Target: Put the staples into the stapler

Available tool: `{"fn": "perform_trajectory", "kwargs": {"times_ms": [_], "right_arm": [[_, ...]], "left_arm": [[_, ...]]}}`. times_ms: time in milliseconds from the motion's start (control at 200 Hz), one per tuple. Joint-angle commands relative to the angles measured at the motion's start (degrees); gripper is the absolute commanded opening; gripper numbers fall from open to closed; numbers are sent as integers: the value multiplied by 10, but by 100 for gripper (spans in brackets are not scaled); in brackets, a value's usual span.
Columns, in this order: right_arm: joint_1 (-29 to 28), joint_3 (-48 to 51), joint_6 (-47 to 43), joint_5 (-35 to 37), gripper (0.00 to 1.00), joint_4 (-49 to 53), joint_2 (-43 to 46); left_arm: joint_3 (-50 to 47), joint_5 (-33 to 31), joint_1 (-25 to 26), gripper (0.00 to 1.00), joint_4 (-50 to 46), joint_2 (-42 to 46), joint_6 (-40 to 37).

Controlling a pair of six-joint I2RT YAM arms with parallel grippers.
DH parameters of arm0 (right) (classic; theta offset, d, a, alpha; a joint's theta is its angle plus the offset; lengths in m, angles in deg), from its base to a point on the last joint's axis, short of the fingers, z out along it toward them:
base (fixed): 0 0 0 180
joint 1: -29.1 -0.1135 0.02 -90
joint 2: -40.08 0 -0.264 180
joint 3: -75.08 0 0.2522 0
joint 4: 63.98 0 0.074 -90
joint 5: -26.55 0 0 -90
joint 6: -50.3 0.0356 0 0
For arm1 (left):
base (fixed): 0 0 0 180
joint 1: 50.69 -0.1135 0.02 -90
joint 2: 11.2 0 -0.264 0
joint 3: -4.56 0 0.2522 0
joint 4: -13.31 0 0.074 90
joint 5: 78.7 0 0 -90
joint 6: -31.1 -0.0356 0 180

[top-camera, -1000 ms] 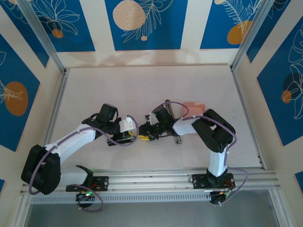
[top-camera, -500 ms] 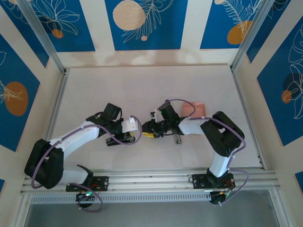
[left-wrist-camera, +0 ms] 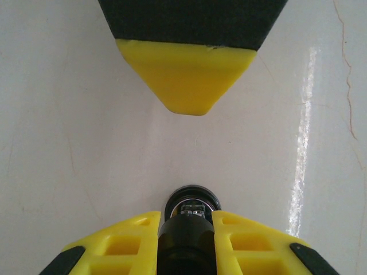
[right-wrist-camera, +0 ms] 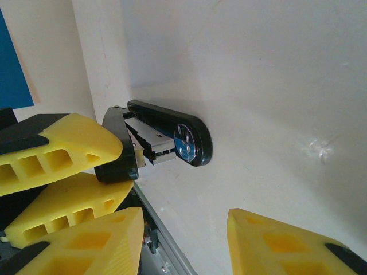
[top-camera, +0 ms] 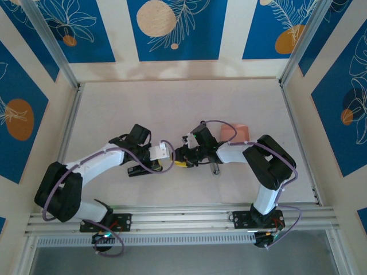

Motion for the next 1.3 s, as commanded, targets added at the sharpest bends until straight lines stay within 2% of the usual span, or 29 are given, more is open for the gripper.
{"fn": "perform_trajectory", "kwargs": {"times_ms": [0,1115,1295], "right_arm": [[0,5,-12,-2,44,14,5],[0,0,-13,0,44,15,-3],[0,1,-12,-1,44,15,0]], "left_arm": [[15,-1,9,18,-21,-13,6],[39,-53,30,16,-55,-106,7],[47,-45,30,15,-47,-93,31]]}}
